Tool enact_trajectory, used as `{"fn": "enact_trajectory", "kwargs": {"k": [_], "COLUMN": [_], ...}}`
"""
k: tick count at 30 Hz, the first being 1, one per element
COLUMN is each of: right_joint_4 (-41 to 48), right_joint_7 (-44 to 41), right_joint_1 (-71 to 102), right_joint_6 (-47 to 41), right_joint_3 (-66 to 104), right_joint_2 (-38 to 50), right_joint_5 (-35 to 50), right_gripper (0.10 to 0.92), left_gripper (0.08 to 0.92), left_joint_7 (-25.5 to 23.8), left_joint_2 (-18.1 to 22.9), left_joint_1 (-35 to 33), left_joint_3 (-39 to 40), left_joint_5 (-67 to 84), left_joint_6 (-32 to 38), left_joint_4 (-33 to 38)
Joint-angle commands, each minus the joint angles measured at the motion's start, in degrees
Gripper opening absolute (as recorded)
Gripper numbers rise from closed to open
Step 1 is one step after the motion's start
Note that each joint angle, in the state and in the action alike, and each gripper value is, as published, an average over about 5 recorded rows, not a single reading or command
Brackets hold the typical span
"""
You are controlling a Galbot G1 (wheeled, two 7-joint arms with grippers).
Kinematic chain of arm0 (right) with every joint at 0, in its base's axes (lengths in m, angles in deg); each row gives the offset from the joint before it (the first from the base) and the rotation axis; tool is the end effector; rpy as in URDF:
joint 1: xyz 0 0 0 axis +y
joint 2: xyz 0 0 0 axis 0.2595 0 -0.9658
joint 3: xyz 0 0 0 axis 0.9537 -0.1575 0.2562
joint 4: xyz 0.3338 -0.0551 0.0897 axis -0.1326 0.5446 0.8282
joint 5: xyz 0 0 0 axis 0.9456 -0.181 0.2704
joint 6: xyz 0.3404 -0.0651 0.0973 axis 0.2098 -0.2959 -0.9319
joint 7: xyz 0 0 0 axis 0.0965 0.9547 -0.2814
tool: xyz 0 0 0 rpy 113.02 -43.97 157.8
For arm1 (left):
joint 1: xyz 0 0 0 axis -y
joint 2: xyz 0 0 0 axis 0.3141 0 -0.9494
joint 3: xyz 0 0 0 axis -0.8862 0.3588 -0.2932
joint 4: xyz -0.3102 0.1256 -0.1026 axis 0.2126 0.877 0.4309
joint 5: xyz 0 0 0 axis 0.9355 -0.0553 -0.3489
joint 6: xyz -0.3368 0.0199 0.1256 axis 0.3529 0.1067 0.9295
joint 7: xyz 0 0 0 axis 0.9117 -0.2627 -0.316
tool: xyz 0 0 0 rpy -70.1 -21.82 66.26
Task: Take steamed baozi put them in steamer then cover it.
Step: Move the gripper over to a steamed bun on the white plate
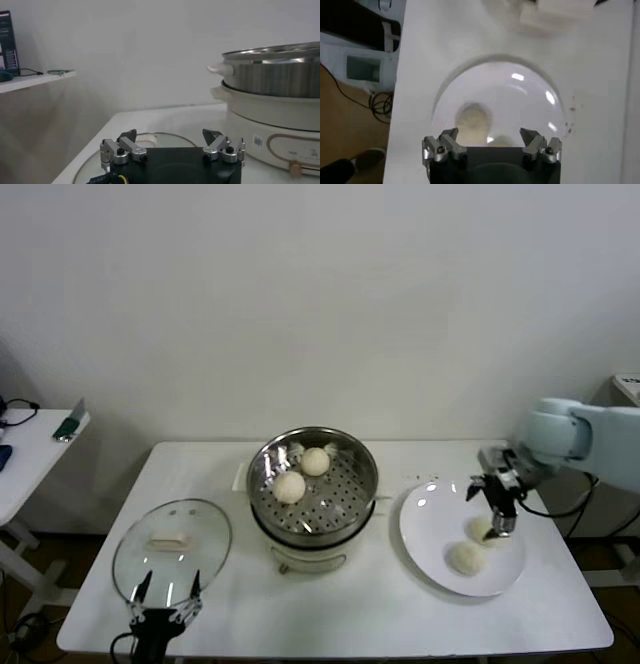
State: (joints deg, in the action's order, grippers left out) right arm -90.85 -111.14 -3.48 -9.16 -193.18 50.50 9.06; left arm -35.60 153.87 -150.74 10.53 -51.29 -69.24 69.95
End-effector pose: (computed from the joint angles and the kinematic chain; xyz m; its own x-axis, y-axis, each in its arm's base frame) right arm 0.4455 -0.1633 -0.1266 -0.0860 -0.0691 0.9939 -0.9951 -0.0432 -0.0891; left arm 0.1009 0.0743 -0.3787 -0.9766 -0.0905 0.1950 -0.0704 0.9917 0.1074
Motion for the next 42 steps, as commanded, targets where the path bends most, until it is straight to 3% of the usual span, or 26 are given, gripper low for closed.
{"fn": "enact_trajectory", "kwargs": {"k": [1,9,33,42], "right_joint_4": [0.9,5.5,12.2,12.2], "right_joint_7": [3.6,5.2,5.3,2.7], "right_joint_1": [16.4,27.7,34.3,30.9], "right_joint_6": [-1.7,-3.6,-4.2,-2.7], "right_joint_3": [10.5,21.3,26.2,23.8], "right_joint_2": [7.0,1.4,-3.9,-4.1], "right_joint_5": [-7.7,-7.6,-8.5,-8.2], "right_gripper": [0.823,0.823,0.815,0.65], "left_gripper": [0.823,0.823,0.823,0.823], "left_joint_7": [0.0,0.0,-0.1,0.0], "left_joint_2": [0.1,0.0,0.2,0.1], "left_joint_1": [-0.2,-1.0,-0.8,-0.5], "left_joint_3": [0.2,0.0,-0.3,-0.4], "left_joint_5": [-0.3,-0.7,-1.1,-1.0], "left_joint_6": [0.1,0.2,-0.5,-0.5], "left_joint_4": [0.0,0.1,0.2,0.1]}}
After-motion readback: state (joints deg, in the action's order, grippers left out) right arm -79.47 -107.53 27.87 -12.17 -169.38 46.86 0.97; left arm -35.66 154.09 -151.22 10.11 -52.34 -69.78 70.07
